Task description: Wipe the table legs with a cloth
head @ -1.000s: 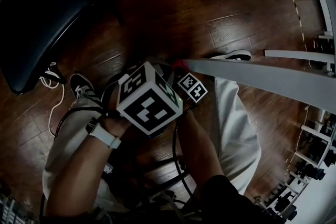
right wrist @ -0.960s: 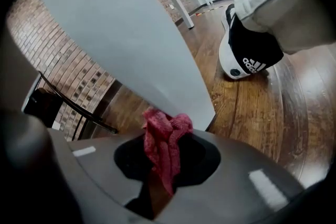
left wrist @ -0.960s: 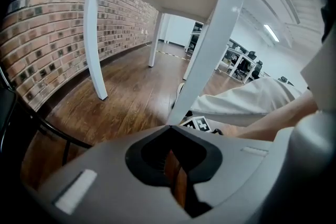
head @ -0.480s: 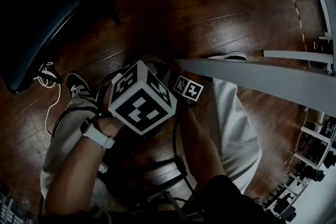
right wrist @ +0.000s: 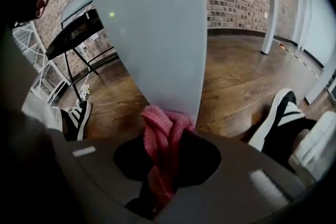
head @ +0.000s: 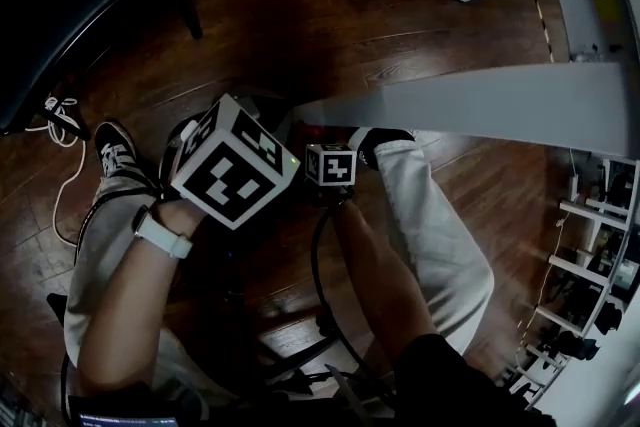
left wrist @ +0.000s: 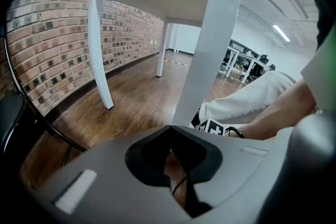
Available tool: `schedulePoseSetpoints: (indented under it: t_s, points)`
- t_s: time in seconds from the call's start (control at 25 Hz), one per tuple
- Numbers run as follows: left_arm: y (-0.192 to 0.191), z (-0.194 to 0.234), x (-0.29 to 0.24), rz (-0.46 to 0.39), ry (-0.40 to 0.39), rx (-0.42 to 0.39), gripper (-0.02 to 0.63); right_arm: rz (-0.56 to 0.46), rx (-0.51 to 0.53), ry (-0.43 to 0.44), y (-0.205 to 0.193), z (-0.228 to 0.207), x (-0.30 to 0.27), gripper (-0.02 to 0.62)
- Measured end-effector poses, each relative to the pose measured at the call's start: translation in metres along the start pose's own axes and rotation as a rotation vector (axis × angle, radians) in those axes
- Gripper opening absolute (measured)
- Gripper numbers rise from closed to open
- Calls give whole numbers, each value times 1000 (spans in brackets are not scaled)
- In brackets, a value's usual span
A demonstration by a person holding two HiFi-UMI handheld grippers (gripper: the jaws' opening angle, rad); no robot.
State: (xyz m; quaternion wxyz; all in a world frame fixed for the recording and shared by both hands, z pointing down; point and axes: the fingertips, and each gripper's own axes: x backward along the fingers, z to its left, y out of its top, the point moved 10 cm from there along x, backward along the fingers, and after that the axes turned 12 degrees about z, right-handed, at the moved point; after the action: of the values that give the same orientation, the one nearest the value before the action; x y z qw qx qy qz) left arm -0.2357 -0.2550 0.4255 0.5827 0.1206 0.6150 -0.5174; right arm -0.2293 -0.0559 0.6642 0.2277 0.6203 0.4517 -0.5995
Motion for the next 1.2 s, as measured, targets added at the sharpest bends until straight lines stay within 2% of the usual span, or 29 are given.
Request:
schedulePoseSetpoints:
  t_s: [0.12, 0.2, 0.36, 0.44, 0.52, 0.68, 0.8, 0.96, 1.2]
  points:
    - [6, -21, 0, -23, 30, -4, -6, -21, 104, 12, 7, -3, 29, 57]
    - [3, -36, 1, -27, 48, 2, -5, -31, 138, 33, 11, -2, 51, 57]
    - [-10, -64, 3, -57, 50, 72, -5, -68, 211, 72, 24, -2, 98, 57]
    - [-19, -77, 8, -45, 62, 92, -5, -80, 223, 90, 31, -3, 122, 57]
    - [-18, -87, 21, -18, 72, 73, -5, -88, 216, 112, 36, -1, 149, 57]
    - [5, -99, 68, -84, 45, 61, -6, -120, 219, 173, 51, 11, 202, 57]
    - [21, -111, 92, -83, 80, 4, -6, -140, 219, 202, 61, 21, 237, 57]
    - [25, -133, 105, -97, 95, -36, -6, -135, 217, 233, 70, 29, 280, 55]
    - [26, -150, 108, -61, 147, -90, -6, -159, 223, 304, 89, 34, 341, 57]
